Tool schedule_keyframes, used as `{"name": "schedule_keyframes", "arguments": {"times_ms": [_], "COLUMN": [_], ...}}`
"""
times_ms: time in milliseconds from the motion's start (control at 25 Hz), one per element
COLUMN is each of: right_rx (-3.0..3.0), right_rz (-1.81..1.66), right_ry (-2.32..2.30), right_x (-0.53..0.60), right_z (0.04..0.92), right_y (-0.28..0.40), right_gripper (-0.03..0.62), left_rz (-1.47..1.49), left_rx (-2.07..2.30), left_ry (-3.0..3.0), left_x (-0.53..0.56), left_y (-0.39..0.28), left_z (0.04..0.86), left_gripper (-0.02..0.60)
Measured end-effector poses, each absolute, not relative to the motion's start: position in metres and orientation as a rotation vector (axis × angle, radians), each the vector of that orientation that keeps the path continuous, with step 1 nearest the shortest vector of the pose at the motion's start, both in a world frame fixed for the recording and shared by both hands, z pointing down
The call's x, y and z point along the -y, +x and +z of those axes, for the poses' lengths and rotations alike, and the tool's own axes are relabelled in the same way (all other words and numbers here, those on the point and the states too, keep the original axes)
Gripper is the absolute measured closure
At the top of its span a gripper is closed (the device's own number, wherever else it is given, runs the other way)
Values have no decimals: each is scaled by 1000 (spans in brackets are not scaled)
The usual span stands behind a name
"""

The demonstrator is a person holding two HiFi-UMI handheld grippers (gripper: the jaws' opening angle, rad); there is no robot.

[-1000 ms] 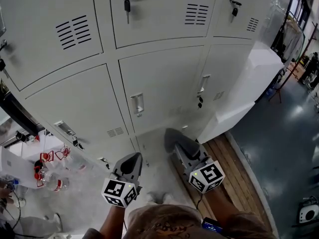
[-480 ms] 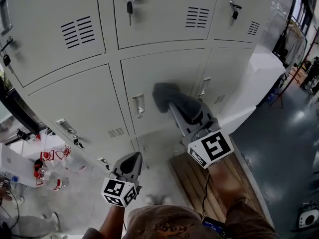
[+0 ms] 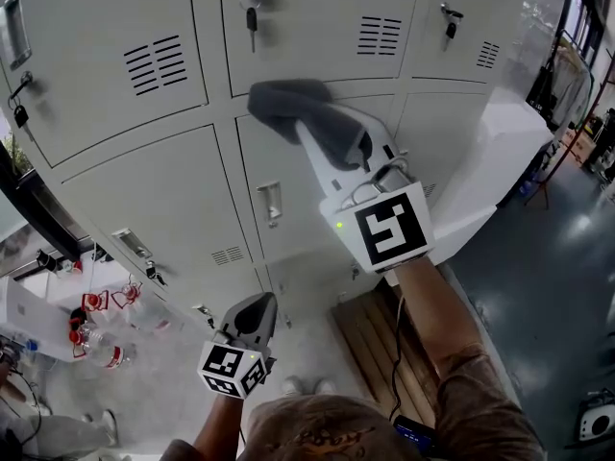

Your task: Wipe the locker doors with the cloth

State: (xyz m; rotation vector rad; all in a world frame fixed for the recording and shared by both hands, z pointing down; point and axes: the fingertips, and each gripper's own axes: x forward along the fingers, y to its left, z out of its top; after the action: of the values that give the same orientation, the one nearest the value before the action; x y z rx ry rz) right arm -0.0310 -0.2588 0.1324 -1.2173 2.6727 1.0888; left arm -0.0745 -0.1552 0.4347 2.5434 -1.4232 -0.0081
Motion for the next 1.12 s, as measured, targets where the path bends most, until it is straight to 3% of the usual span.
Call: {"name": "schedule_keyframes", "arguments": {"times_ms": [520,1120], "right_rx": [-2529,-2592], "right_rz": [1526,1565], "right_ry": [-1326,-1272], "right_x": [278,292], "right_z": [121,141], "right_y": [-59,-75], "right_gripper": [560,560], "left_rz": [-13,-36], "left_rx": [1423,1454], "left_ry": [2512,2497], "left_x": [152,158], "left_y": [-77,-85], "left_z": [439,440], "left_gripper": [581,581]}}
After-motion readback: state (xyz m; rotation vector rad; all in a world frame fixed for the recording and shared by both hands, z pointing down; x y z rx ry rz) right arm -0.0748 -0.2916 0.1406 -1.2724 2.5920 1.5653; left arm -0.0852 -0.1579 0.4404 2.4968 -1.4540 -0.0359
